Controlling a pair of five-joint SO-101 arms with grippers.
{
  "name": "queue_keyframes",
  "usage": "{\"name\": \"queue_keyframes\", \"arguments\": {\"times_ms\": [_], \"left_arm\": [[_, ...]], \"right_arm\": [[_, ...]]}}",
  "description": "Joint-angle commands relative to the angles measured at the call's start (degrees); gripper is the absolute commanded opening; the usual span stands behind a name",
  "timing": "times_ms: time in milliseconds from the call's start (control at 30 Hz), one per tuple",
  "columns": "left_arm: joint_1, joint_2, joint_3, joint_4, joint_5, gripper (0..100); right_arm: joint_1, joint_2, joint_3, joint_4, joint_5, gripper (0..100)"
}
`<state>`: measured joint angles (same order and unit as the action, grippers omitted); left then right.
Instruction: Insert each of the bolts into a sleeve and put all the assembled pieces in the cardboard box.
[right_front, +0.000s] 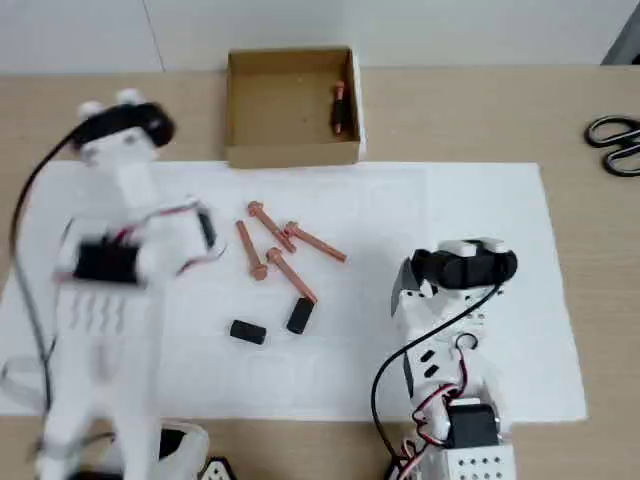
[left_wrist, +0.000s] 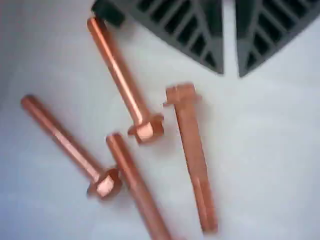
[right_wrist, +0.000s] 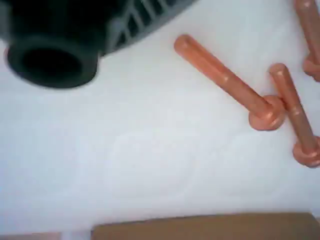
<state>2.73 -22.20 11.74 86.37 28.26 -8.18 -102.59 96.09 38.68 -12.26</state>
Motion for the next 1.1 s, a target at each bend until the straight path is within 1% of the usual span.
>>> {"name": "queue_keyframes", "arguments": {"times_ms": [0,67,133,300,400,533,767,833,933,1000,1067], "left_arm": [[2.11,15.03,-16.04,4.57,6.24,1],[3.34,21.71,-23.69,5.71,10.37,1],[5.27,28.04,-30.11,5.98,12.84,1],[9.23,41.14,-42.86,7.74,13.27,1],[9.49,48.35,-48.57,7.65,13.27,1],[9.58,57.58,-55.87,7.91,13.27,1],[7.74,67.78,-68.88,7.91,15.30,9],[7.56,69.63,-70.90,8.53,15.38,10],[7.30,71.74,-72.92,11.52,15.38,11],[7.12,72.79,-73.19,13.71,15.38,10],[6.51,73.41,-72.92,13.98,15.38,10]], "right_arm": [[0.57,-1.36,0.26,-1.54,0.09,0.4],[0.66,-1.27,0.35,-1.27,0.09,0.4],[0.66,-1.27,0.35,-1.10,0.09,0.4],[1.89,-0.92,0.35,-0.92,0.09,0.4],[4.09,-0.92,0.35,-0.84,0.09,0.4],[5.23,-1.01,0.35,3.12,0.26,0.4],[5.23,-1.27,0.35,4.79,0.26,0.4],[5.23,-1.27,0.35,4.97,0.26,0.4],[5.23,-1.27,0.35,4.97,0.26,0.4],[5.23,-1.27,0.35,4.97,0.26,0.4],[5.23,-1.27,0.35,4.97,0.26,0.4]]}}
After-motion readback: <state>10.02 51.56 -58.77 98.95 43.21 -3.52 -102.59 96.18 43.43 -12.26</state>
